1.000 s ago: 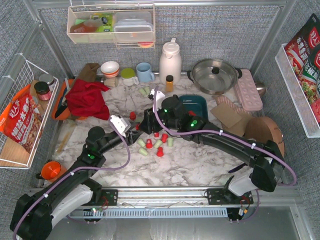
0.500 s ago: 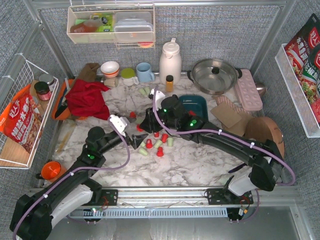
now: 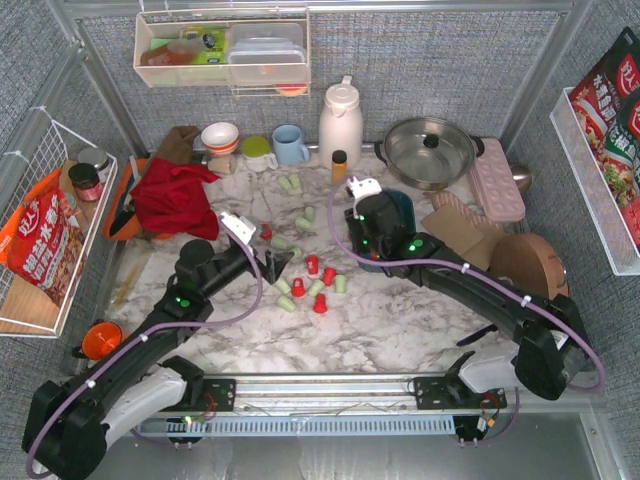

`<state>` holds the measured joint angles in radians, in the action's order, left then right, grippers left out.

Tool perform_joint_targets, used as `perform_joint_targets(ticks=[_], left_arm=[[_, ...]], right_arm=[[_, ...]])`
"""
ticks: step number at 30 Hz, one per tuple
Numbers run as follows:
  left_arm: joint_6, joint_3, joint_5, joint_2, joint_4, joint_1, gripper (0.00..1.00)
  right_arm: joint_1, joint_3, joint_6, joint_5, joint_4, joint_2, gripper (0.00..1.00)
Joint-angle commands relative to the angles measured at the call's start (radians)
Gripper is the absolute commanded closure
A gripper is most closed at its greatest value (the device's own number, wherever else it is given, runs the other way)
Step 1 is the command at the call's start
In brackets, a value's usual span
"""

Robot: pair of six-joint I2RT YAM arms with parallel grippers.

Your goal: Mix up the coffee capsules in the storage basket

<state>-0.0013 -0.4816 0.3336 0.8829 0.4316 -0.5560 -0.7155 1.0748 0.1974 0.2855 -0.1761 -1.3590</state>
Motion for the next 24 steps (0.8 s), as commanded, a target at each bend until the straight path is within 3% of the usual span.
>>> perform_joint_targets(ticks=[1, 8, 16, 24], left_arm=[[-0.02, -0.047, -0.063, 0.048, -0.099, -0.001, 0.01], [-0.037, -0.116, -0.071, 0.143, -0.204, -0.001, 0.01], [-0.025, -0.201, -0.059, 0.275, -0.348, -0.001, 0.01], [0.015, -0.288, -0.014, 0.44, -0.5, -0.002, 0.01]], right_arm=[[0.091, -0.061, -0.069, 0.118, -0.028, 0.012, 0.94], [0.236, -0.168, -0.089, 0.02, 0.085, -0.02, 0.93], [0.284, -0.191, -0.102, -0.074, 0.18, -0.118, 0.77], [0.289, -0.253, -0.12, -0.085, 0.24, -0.111, 0.68]])
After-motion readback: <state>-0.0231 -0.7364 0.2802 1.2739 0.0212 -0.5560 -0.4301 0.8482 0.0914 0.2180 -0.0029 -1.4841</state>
